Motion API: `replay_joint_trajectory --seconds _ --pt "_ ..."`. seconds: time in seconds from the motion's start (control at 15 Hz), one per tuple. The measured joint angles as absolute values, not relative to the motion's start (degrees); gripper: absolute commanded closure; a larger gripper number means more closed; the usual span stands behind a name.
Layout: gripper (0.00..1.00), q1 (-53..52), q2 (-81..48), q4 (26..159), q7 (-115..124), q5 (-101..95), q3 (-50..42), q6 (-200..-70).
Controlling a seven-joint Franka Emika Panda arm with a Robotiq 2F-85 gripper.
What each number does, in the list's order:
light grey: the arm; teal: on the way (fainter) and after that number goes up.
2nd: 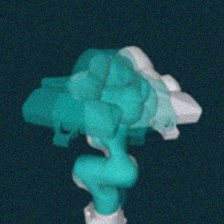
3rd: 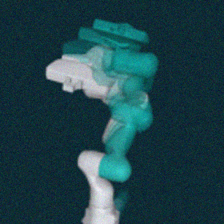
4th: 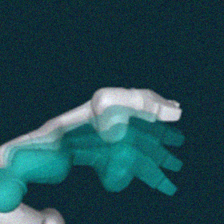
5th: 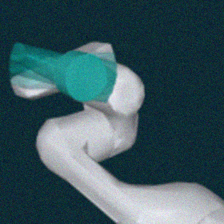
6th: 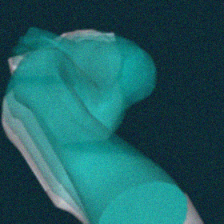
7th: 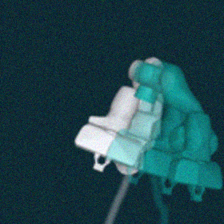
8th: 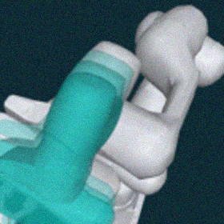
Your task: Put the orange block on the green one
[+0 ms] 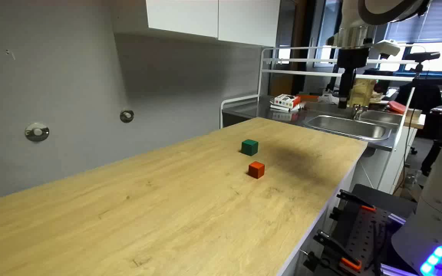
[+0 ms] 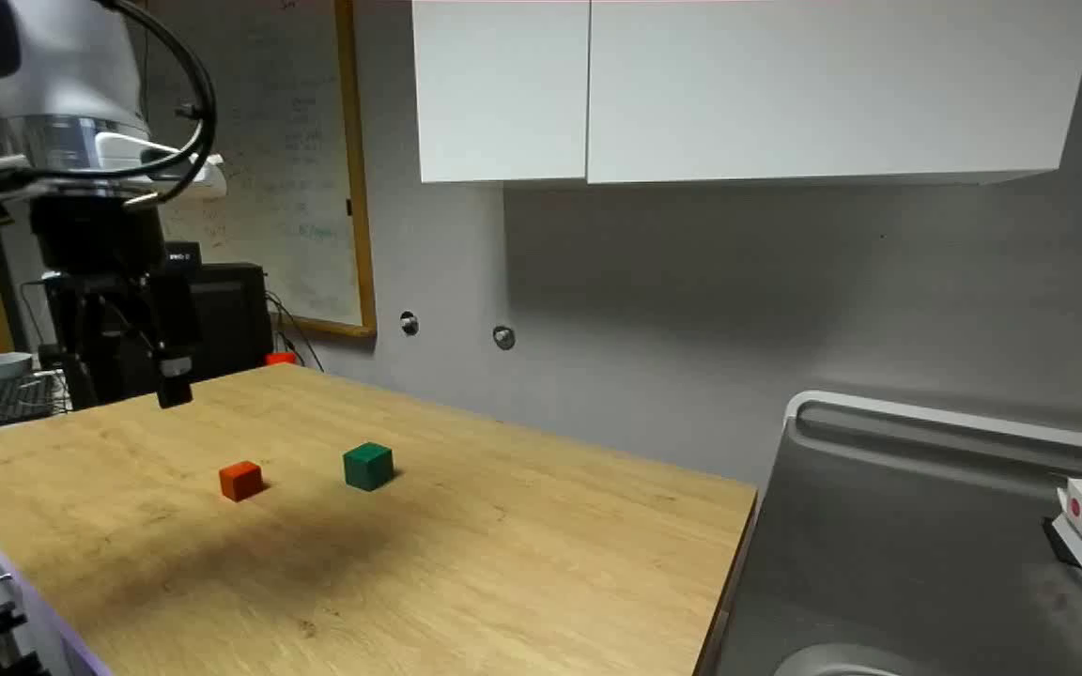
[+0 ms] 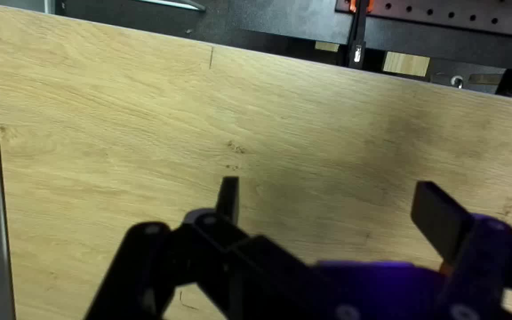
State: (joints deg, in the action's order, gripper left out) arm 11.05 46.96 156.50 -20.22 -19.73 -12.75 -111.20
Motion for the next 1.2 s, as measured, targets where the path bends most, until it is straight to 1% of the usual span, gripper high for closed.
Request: replay_joint_trajectory --seconds 0.87,1.2 --pt "0.0 10.9 46.7 156.5 -19.9 -19.7 -12.8 -111.2" --pt "0.0 8.1 43.6 157.1 -17.2 -17.9 -11.8 -113.1"
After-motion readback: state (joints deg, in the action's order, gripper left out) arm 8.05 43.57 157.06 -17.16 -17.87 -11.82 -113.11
